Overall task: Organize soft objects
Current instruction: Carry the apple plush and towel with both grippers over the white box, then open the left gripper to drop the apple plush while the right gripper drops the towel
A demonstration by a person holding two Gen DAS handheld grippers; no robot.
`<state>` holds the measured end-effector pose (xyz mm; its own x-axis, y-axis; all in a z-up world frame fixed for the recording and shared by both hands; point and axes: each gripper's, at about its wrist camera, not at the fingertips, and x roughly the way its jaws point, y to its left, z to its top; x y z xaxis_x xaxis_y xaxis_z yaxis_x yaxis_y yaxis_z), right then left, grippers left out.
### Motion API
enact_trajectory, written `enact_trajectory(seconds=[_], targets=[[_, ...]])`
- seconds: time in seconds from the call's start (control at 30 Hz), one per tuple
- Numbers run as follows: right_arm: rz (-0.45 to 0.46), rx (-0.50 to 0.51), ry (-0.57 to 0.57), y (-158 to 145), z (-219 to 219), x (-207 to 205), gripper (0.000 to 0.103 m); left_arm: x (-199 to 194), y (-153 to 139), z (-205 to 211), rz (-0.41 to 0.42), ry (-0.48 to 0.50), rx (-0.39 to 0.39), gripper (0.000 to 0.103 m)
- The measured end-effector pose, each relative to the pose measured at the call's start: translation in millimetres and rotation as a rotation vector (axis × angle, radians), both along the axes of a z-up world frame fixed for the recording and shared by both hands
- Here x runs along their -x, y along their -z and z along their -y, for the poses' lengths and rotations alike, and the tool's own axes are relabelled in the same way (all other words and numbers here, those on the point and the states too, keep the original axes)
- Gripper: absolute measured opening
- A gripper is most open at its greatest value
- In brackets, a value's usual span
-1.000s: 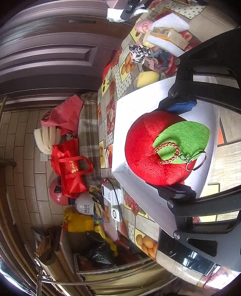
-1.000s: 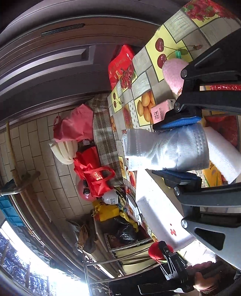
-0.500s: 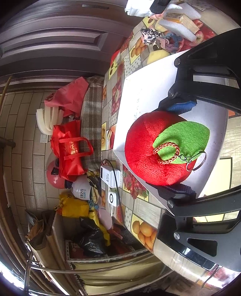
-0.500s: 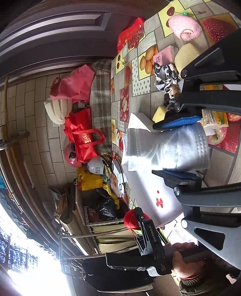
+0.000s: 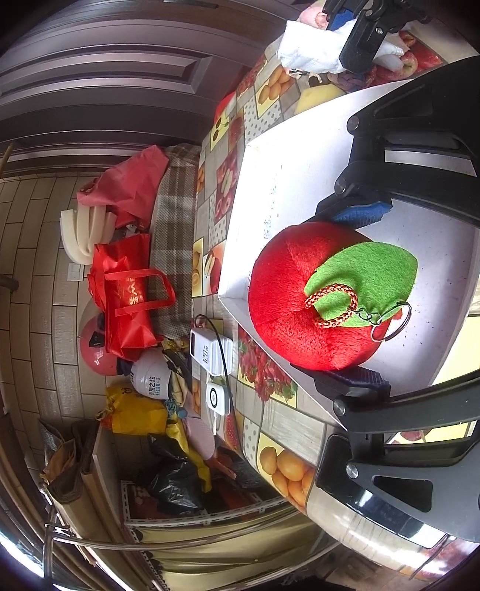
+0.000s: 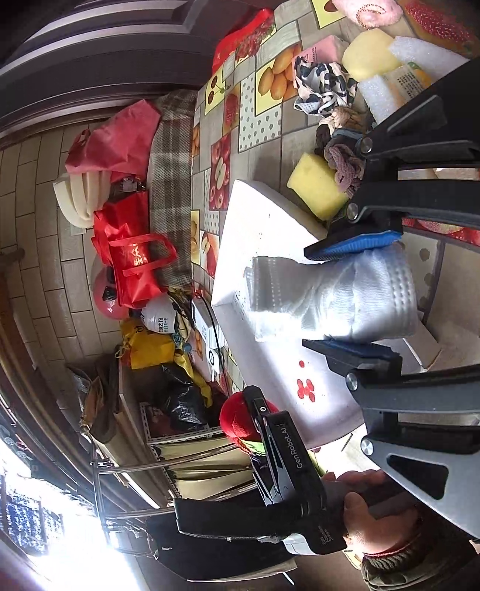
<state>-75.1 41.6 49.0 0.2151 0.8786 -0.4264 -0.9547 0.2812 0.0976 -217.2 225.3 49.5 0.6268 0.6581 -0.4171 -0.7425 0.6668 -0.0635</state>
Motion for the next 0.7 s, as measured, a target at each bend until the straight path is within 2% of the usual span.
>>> enact_trajectory(seconds=[0.23, 0.47, 0.7], targets=[[0.035, 0.002, 0.003, 0.0, -11.2, 6.4, 0.041, -1.4, 0.1, -1.8, -0.003, -0.005, 0.003, 0.062], [-0.028, 0.03, 0.038, 3.0, -39.9, -9.3, 0.041, -14.4, 1.7, -14.2, -0.034, -0.017, 0.023, 0.062], [-0.004, 0.035, 0.075, 2.3, -59.3, -13.0, 0.041, -27.8, 4.6, -32.3, -0.063, -0.055, 0.068, 0.062]])
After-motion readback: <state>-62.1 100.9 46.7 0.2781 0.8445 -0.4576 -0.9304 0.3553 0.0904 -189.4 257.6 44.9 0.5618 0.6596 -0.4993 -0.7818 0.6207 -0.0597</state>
